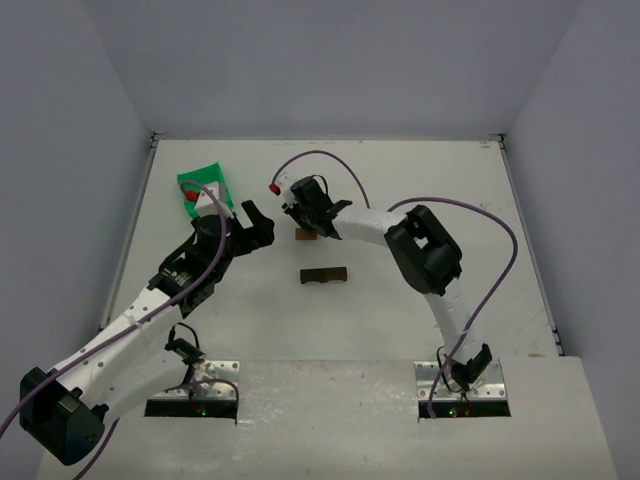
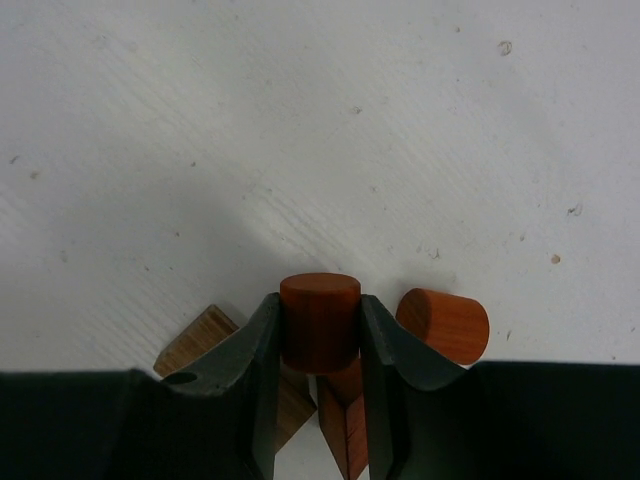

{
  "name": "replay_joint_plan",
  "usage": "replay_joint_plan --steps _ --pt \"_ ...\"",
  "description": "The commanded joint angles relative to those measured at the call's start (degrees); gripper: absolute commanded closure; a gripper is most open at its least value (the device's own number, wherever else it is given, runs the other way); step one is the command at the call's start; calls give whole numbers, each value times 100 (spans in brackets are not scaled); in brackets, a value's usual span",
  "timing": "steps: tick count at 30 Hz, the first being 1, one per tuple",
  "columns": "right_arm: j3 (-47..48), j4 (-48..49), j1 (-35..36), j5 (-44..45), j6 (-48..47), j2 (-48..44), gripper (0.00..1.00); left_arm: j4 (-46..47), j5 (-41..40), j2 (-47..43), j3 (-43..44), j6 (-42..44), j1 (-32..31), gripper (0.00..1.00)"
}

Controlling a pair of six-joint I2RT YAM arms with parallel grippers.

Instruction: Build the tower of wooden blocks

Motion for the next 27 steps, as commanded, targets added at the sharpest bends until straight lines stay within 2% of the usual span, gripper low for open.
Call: replay_joint_plan --steps 1,5,8,12,16,21,24,27 --pt "-213 781 -12 -598 -241 -856 86 81 24 -232 107 -72 -36 0" --pt "-1005 1220 -27 -1120 -383 -1661 88 78 249 -265 118 -81 -30 0" --pt "-2042 1763 -34 -1824 -534 -2439 89 290 586 -264 16 -51 -28 0" --pt "-3617 2374 -49 -2575 -662 -3923 91 634 1178 -73 8 82 -36 0" --pt "-4633 2625 -70 -3324 -764 -5089 93 918 2036 101 -24 208 -41 0" --pt "-6656 3716 -79 -4340 -908 -6595 92 1805 3992 349 -251 340 -66 0" --pt "-7394 4184 -73 -4558 -965 -7136 92 2272 4835 561 -428 197 -128 0" --pt "-7621 4193 -76 -4389 -980 -7362 92 2513 4877 805 -515 2 -385 0"
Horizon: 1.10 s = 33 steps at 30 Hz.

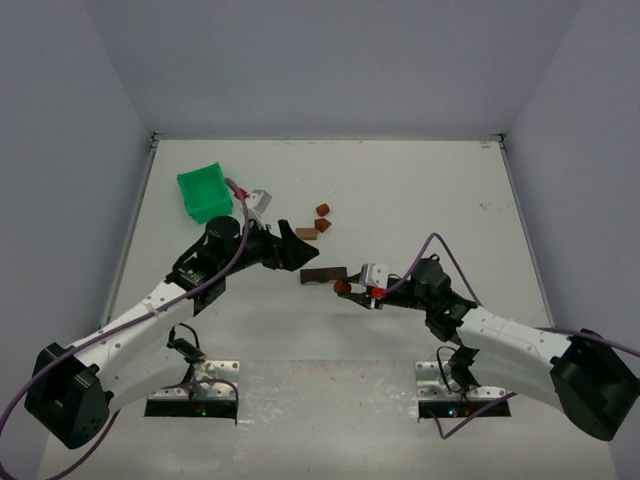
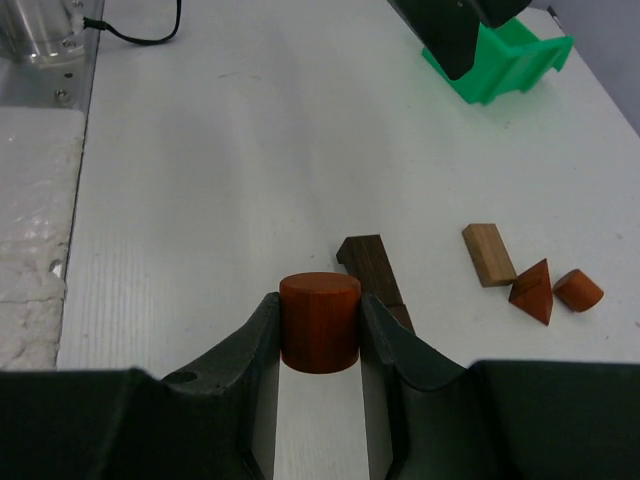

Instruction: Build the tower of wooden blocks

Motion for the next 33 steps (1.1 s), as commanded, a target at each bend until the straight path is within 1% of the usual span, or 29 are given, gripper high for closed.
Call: replay_joint_plan --steps 1,3,6,10,13,15,18,22,25,27,30,33 --pt "-225 810 -33 -251 -166 -334 91 902 882 293 -78 -200 -399 0" --pt "-220 810 -33 -243 -202 -355 92 760 497 611 47 -203 -797 1" --pt "-127 811 -33 -60 -202 -279 92 657 336 870 200 -196 -1135 2" --pt "-176 1012 -33 83 -167 -251 91 686 26 1074 244 -247 -1295 5" --pt "-165 1091 -33 253 -133 -232 91 736 42 1177 295 -275 -1375 16" --pt "-164 1091 -33 297 -122 -219 91 789 -29 1196 309 -304 -1419 17" --pt "-164 1083 -33 172 -114 -187 90 813 -217 1251 341 -351 -1466 22" --pt "-154 1082 -33 223 -113 -150 90 874 -202 1340 396 -356 -1527 25" --pt "-146 1082 -33 203 -105 -148 90 972 -181 1453 421 -408 -1597 34" --pt "-138 1082 -33 276 -97 -161 90 989 -93 1500 456 -396 -1627 45" --pt "-146 1082 -33 393 -97 -219 90 989 -36 1508 456 -405 -1651 49" --pt "-150 1091 -30 404 -96 -229 90 1007 13 1508 468 -419 -1676 63"
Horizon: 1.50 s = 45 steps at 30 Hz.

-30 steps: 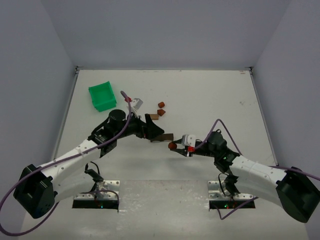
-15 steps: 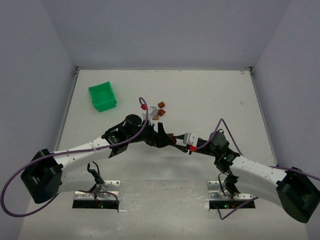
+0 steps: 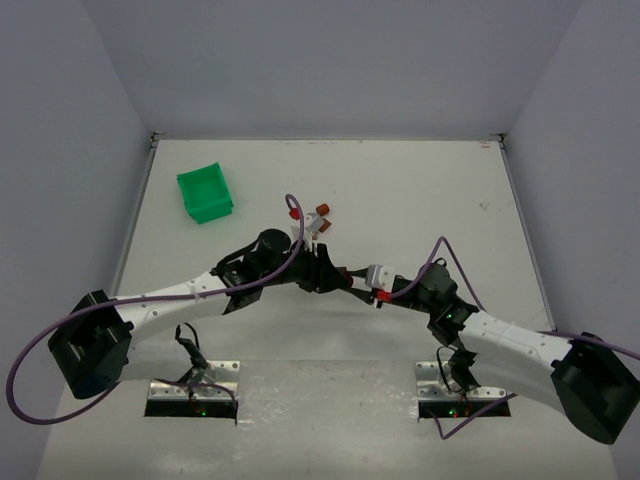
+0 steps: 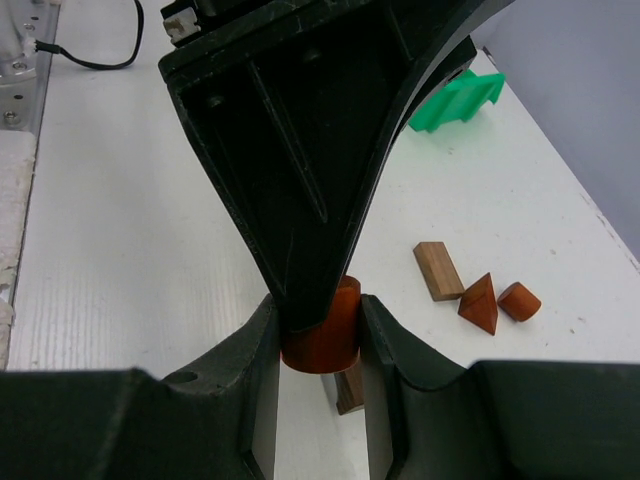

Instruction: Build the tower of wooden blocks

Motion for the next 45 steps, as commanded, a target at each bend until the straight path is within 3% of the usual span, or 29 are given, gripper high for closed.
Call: replay_joint_plan --steps 1,7,9,10,11,12,14,16,17,19,23,26,31,37,45 --pt "153 365 -30 160 -4 -71 90 349 152 -13 252 -20 -82 68" --pt "175 361 -30 259 27 -10 89 427 193 -13 252 -42 -117 100" --pt "184 361 -30 283 61 16 85 436 201 -21 260 -35 -117 100" --pt "192 361 -30 348 70 49 73 421 146 -38 253 -34 -117 100" --pt "201 353 -22 355 95 52 71 380 140 -63 252 -42 -117 100" --pt "210 337 -29 471 144 60 64 282 -46 -89 267 -43 -117 100" --pt "294 86 -30 655 219 38 39 -114 -539 -253 375 -33 -117 100" --pt "377 -209 -26 926 343 7 6 -702 -1058 -366 501 -51 -117 100" --pt "385 -249 -24 1075 393 -16 1 -786 -1242 -396 561 -62 -117 100" --pt "442 -537 -30 1622 646 -72 1 -1568 -1637 -403 737 -105 -117 100" --pt "413 -1186 -37 3697 1593 -371 1 -2885 -2471 -161 1313 -157 -117 100" --pt "608 -2330 -30 5225 2296 -562 1 -3581 -2713 266 1762 -96 -117 100" --pt "801 -3512 -67 6867 3132 -708 1 -4550 -2870 1365 2706 -16 -117 100" --pt "677 -3502 -222 6813 3285 -737 1 -4849 -2977 2354 3309 -10 -124 100" --pt "659 -3489 -393 6607 3353 -672 1 -4891 -3193 2638 3486 42 -117 100"
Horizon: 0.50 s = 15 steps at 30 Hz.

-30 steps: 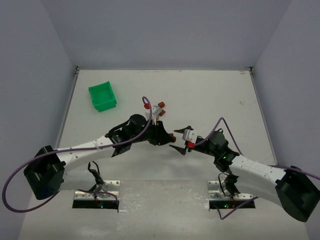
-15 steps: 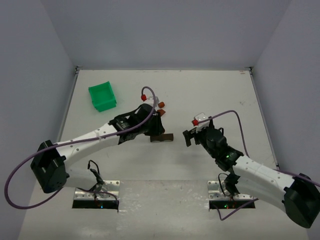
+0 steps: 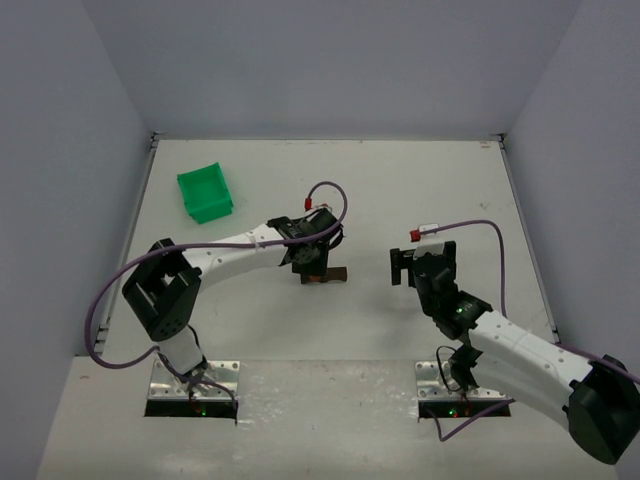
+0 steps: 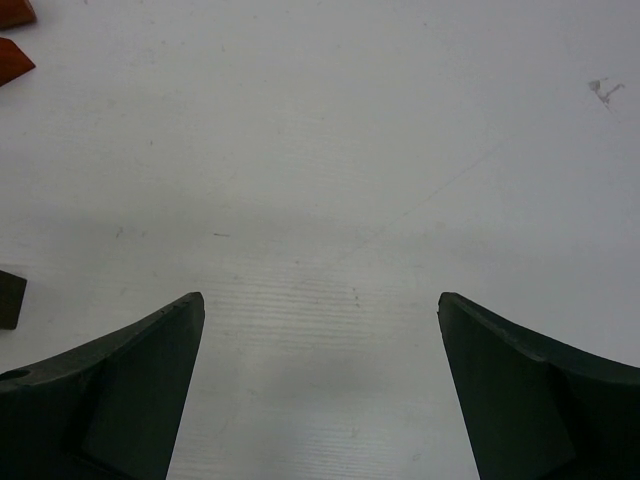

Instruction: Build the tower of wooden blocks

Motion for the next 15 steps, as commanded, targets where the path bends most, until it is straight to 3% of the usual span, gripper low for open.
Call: replay_joint_plan --steps 1,15 --pt "102 96 -52 140 176 18 1 18 -251 43 316 80 -41 100" --pt "127 96 -63 81 167 82 1 488 20 258 321 363 -38 100"
